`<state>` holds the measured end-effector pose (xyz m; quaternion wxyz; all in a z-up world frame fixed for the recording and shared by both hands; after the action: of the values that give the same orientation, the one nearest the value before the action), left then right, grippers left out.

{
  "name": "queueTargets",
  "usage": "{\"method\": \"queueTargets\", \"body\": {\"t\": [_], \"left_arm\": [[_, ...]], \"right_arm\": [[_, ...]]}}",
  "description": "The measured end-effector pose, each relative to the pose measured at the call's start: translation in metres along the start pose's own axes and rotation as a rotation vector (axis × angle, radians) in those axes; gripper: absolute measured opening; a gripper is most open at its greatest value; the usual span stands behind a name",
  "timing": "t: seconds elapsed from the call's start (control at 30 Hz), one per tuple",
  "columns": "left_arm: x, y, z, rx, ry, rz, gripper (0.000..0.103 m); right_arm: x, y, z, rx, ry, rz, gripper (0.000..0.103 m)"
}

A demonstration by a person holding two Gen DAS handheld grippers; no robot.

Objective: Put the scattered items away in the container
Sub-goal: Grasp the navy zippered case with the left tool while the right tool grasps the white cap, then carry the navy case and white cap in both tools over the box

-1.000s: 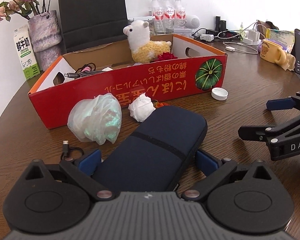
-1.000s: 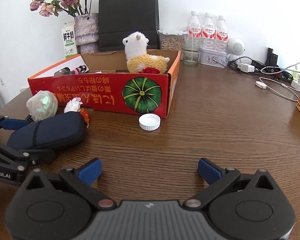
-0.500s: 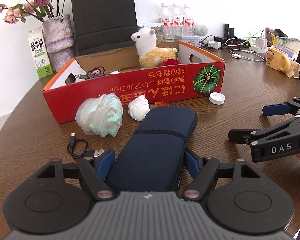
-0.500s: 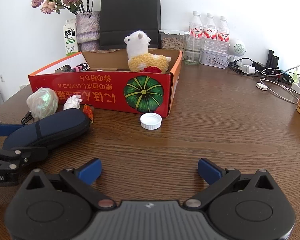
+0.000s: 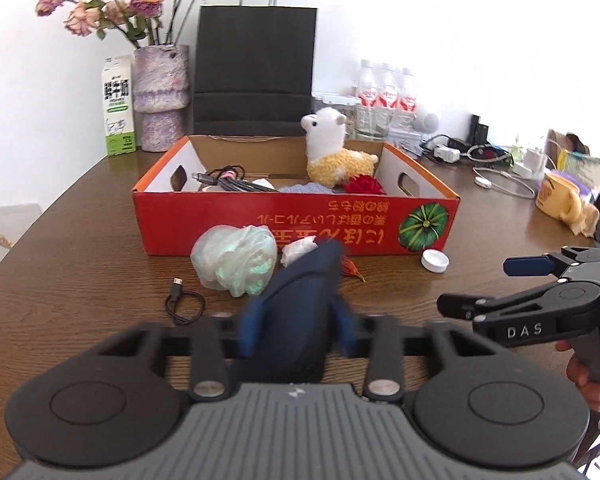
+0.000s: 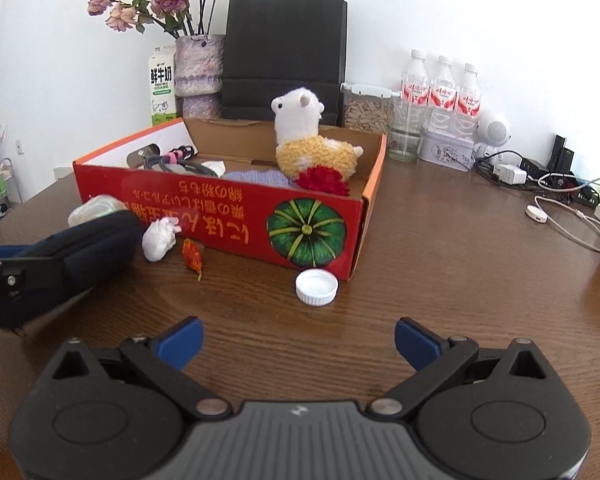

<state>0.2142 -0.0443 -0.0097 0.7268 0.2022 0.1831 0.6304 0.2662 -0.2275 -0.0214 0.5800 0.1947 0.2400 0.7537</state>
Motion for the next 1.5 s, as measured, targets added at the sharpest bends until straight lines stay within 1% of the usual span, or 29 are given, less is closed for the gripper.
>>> {"method": "queueTargets", "body": {"t": [0.03, 0.13, 0.23, 0.27, 0.3, 0.33, 0.37, 0.43, 0.5, 0.53, 0.57, 0.63, 0.67, 0.7, 0.73, 0.77, 0.8, 0.9, 0.93, 1.03, 1.2, 1.3, 1.4, 1.5], "left_arm": [[0.003, 0.001, 0.001, -0.007, 0.009, 0.006, 0.031], [0.012, 0.000, 0.002, -0.006, 0.056, -0.010, 0.031], [0.018, -0.001, 0.003, -0.011, 0.081, -0.018, 0.031], [0.018, -0.002, 0.003, -0.009, 0.084, -0.024, 0.032], [0.019, -0.003, 0.003, -0.008, 0.084, -0.030, 0.034], [0.020, -0.004, 0.003, -0.009, 0.087, -0.031, 0.038], [0.020, -0.006, 0.003, -0.006, 0.088, -0.030, 0.041], [0.019, -0.011, 0.003, 0.012, 0.084, -0.039, 0.054], [0.018, -0.017, 0.001, 0.030, 0.080, -0.029, 0.060], [0.018, -0.020, 0.000, 0.036, 0.079, -0.023, 0.063], [0.018, -0.024, -0.001, 0.047, 0.081, -0.023, 0.065], [0.018, -0.031, -0.003, 0.074, 0.088, -0.031, 0.072], [0.018, -0.034, -0.004, 0.085, 0.087, -0.035, 0.074], [0.017, -0.037, -0.005, 0.093, 0.085, -0.042, 0.079], [0.016, -0.039, -0.006, 0.100, 0.081, -0.047, 0.083], [0.014, -0.042, -0.007, 0.111, 0.071, -0.047, 0.086], [0.012, -0.045, -0.008, 0.121, 0.057, -0.041, 0.089], [0.008, -0.054, -0.013, 0.148, 0.031, -0.022, 0.088], [0.010, -0.057, -0.016, 0.156, 0.040, -0.018, 0.084], [0.009, -0.057, -0.016, 0.136, 0.032, -0.004, 0.076], [0.008, -0.051, -0.014, 0.119, 0.046, -0.009, 0.067], [0.008, -0.047, -0.014, 0.110, 0.054, -0.012, 0.065], [0.007, -0.042, -0.014, 0.096, 0.060, -0.018, 0.065], [0.007, -0.032, -0.012, 0.063, 0.065, -0.020, 0.064]], "right_arm": [[-0.001, 0.000, 0.004, -0.007, 0.002, -0.005, 0.102], [-0.008, -0.008, 0.010, 0.000, 0.009, -0.022, 0.101], [-0.013, -0.020, 0.010, 0.035, -0.005, -0.018, 0.095], [-0.015, -0.025, 0.010, 0.046, -0.020, -0.012, 0.094], [-0.016, -0.028, 0.011, 0.050, -0.034, -0.007, 0.094], [-0.016, -0.031, 0.012, 0.049, -0.048, -0.002, 0.092], [-0.015, -0.033, 0.014, 0.044, -0.058, 0.001, 0.087], [-0.014, -0.039, 0.017, 0.039, -0.072, -0.003, 0.086], [-0.015, -0.046, 0.021, 0.047, -0.083, -0.015, 0.083], [-0.015, -0.050, 0.021, 0.056, -0.089, -0.017, 0.077], [-0.015, -0.054, 0.022, 0.064, -0.095, -0.012, 0.067], [-0.014, -0.058, 0.021, 0.072, -0.096, 0.004, 0.054], [-0.014, -0.057, 0.020, 0.066, -0.088, -0.005, 0.050], [-0.014, -0.057, 0.020, 0.061, -0.084, -0.006, 0.046], [-0.014, -0.057, 0.019, 0.054, -0.081, -0.005, 0.034], [-0.014, -0.056, 0.019, 0.045, -0.078, -0.008, 0.027], [-0.014, -0.056, 0.019, 0.039, -0.078, -0.008, 0.028], [-0.012, -0.054, 0.016, 0.013, -0.056, -0.012, 0.027], [-0.011, -0.053, 0.016, 0.011, -0.050, -0.008, 0.027], [-0.011, -0.052, 0.016, 0.011, -0.055, 0.010, 0.027], [-0.013, -0.050, 0.016, -0.001, -0.076, 0.026, 0.027], [-0.012, -0.044, 0.016, -0.022, -0.072, 0.027, 0.027], [-0.008, -0.033, 0.015, -0.062, -0.050, 0.019, 0.027], [-0.003, -0.022, 0.014, -0.097, -0.033, 0.025, 0.027]]}}
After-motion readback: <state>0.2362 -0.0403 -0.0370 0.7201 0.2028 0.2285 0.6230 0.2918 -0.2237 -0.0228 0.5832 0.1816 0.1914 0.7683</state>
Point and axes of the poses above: each gripper's, at about its wrist camera, not at the fingertips, and y roughly against the way its jaws point, x to its left, z to its top, the point moved 7 cm from there along -y, roughly the way its jaws point, and after that the axes turned 3 degrees about -y, right-handed, at the moved point
